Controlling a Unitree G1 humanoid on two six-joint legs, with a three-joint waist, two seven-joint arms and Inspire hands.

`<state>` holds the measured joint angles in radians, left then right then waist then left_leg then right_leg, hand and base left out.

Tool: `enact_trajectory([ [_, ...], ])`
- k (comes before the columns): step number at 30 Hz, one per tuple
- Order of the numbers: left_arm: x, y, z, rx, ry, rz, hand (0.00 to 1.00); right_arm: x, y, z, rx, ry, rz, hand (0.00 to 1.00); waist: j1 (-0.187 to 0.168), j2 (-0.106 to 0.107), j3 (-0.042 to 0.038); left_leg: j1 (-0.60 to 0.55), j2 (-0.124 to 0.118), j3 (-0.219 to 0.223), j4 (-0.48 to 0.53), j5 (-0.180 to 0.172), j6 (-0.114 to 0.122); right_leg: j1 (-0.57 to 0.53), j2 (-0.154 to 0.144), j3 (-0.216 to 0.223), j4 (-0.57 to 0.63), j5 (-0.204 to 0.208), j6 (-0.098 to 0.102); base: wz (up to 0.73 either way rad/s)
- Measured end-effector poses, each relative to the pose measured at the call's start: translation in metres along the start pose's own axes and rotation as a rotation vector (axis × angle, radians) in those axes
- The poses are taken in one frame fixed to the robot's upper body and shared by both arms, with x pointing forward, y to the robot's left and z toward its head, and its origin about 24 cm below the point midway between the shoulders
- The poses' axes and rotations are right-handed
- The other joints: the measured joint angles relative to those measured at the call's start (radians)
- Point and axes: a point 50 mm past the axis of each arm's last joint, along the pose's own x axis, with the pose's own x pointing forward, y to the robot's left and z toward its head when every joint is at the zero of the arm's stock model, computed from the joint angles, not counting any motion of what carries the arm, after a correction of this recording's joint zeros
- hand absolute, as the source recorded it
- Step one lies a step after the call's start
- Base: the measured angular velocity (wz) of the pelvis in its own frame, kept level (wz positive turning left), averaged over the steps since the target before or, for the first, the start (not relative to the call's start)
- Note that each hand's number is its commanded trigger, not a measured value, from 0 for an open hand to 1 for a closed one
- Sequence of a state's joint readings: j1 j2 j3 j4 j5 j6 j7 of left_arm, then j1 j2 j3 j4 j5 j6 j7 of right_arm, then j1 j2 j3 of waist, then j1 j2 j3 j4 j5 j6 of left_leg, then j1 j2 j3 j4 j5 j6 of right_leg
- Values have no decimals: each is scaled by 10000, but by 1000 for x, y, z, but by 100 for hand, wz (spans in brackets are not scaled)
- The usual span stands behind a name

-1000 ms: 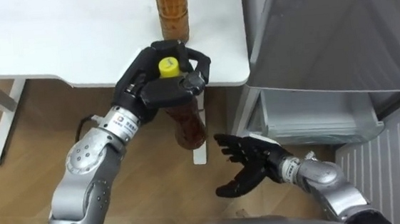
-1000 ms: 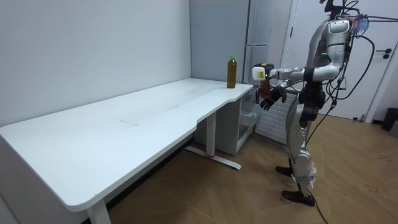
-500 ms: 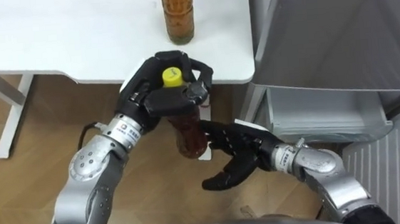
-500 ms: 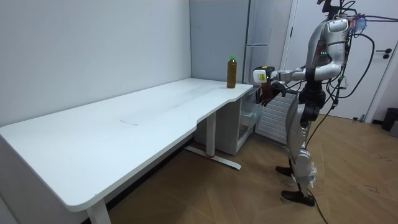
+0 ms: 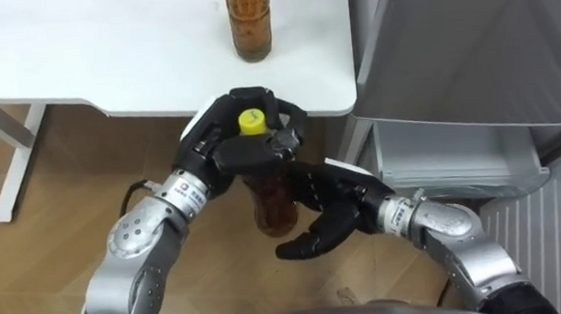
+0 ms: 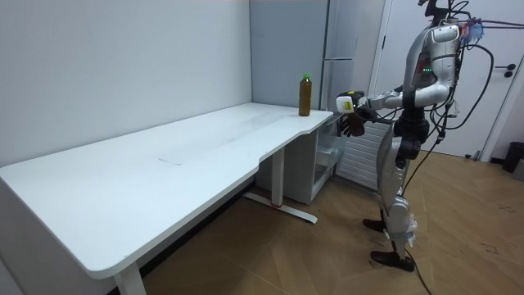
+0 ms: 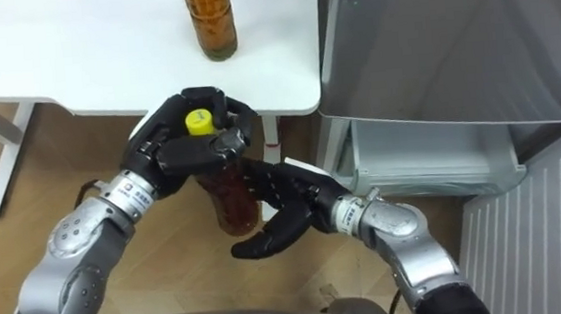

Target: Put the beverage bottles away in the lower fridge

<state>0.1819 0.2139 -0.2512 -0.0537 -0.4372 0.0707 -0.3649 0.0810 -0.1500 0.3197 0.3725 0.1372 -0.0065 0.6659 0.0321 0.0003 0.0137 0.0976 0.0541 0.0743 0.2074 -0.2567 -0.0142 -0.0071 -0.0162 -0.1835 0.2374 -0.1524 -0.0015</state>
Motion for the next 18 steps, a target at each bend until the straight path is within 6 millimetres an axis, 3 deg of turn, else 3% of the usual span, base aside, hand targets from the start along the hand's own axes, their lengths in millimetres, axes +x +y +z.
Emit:
enact_trajectory([
  [14, 0, -5, -5, 190, 375, -396, 100, 2, 5, -1, 258, -49, 346, 0, -3, -188, 9, -2, 2, 52, -25, 0, 0, -28, 11, 52, -3, 0, 1, -1],
  [16, 0, -6, -5, 206, 404, -424, 100, 2, 5, 0, 296, -82, 347, 100, -9, -200, 10, -10, 1, 51, -24, 0, 0, -28, 11, 50, -10, 0, 0, 0],
  [18, -1, -8, -7, 255, 511, -567, 100, 4, 6, 1, 462, -233, 451, 100, -19, -200, 10, -11, 1, 51, -24, 0, 0, -27, 13, 49, -12, 0, 1, 0],
])
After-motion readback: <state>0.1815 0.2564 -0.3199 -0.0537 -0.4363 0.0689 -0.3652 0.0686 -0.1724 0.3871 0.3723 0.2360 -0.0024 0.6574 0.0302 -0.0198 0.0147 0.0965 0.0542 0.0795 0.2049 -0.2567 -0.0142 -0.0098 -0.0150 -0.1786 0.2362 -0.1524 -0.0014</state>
